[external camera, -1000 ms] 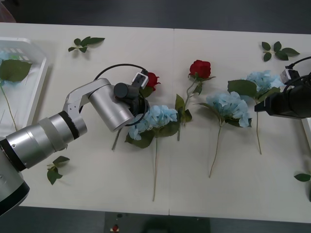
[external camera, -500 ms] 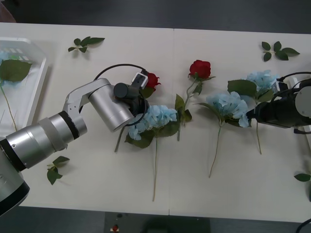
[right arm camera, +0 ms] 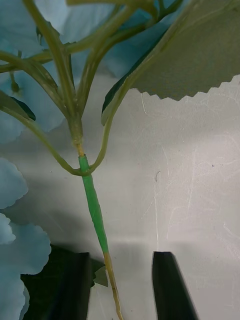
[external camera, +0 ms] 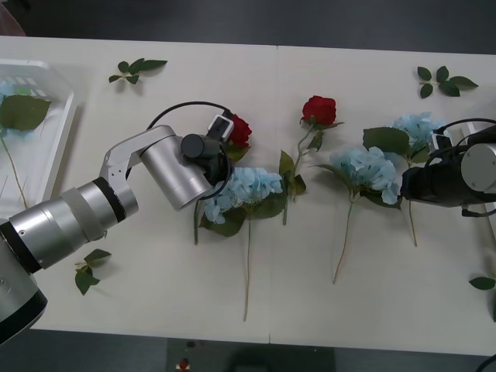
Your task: Put the red flowers into the right box and the blue flowers into the left box
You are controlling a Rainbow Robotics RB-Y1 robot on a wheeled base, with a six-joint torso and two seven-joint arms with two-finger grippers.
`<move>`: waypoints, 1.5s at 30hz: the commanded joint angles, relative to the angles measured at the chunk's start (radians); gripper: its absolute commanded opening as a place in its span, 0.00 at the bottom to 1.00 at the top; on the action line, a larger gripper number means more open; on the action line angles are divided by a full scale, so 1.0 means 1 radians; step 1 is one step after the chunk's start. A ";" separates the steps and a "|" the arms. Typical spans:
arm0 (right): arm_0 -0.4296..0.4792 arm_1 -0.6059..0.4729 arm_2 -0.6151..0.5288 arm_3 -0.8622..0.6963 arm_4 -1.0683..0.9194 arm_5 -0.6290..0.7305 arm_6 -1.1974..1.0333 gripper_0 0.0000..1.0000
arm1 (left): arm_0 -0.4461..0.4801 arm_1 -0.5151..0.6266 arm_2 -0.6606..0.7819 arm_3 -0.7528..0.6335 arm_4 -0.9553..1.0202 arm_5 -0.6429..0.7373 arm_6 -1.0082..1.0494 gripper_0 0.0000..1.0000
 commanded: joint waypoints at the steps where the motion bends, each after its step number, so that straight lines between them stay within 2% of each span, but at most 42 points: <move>1: -0.033 -0.002 -0.019 -0.015 0.013 -0.015 0.026 0.29 | -0.033 -0.005 0.005 0.013 -0.023 -0.021 0.030 0.00; 2: -0.033 -0.002 -0.021 -0.015 0.014 -0.019 0.026 0.69 | -0.033 -0.004 0.006 0.007 -0.027 -0.027 0.033 0.00; 3: -0.033 -0.002 -0.022 -0.015 0.013 -0.021 0.027 0.93 | -0.033 0.001 0.014 -0.001 -0.030 -0.028 0.034 0.00; 4: -0.033 -0.004 -0.027 -0.013 0.008 -0.019 0.029 1.00 | -0.033 0.010 0.026 -0.016 -0.030 -0.028 0.036 0.00; 7: -0.033 -0.009 -0.035 -0.015 0.001 -0.019 0.035 1.00 | -0.033 0.038 0.065 -0.068 -0.012 -0.028 0.037 0.00; 16: -0.033 -0.052 -0.052 -0.030 -0.051 -0.015 0.064 1.00 | -0.031 0.163 0.198 -0.327 0.221 -0.028 0.048 0.00; 19: -0.033 -0.073 -0.085 -0.063 -0.114 0.036 0.082 1.00 | -0.031 0.203 0.244 -0.418 0.312 -0.028 0.057 0.00; 22: -0.032 -0.076 -0.165 -0.115 -0.191 0.132 0.141 1.00 | -0.037 0.239 0.284 -0.501 0.398 -0.021 0.070 0.00; 26: -0.032 -0.076 -0.300 -0.138 -0.369 0.267 0.257 1.00 | -0.059 0.265 0.336 -0.614 0.478 0.068 0.105 0.00; 31: -0.032 -0.076 -0.450 -0.153 -0.538 0.415 0.395 1.00 | -0.086 0.231 0.351 -0.705 0.399 0.111 0.295 0.00; 35: -0.033 -0.076 -0.558 -0.158 -0.691 0.540 0.474 1.00 | -0.094 0.151 0.350 -0.739 0.254 0.111 0.461 0.00; 39: -0.033 -0.078 -0.601 -0.158 -0.845 0.611 0.481 1.00 | -0.109 0.082 0.351 -0.749 0.146 0.111 0.565 0.00; 45: -0.038 -0.078 -0.598 -0.158 -1.032 0.617 0.471 1.00 | -0.134 -0.024 0.351 -0.748 0.016 0.111 0.674 0.00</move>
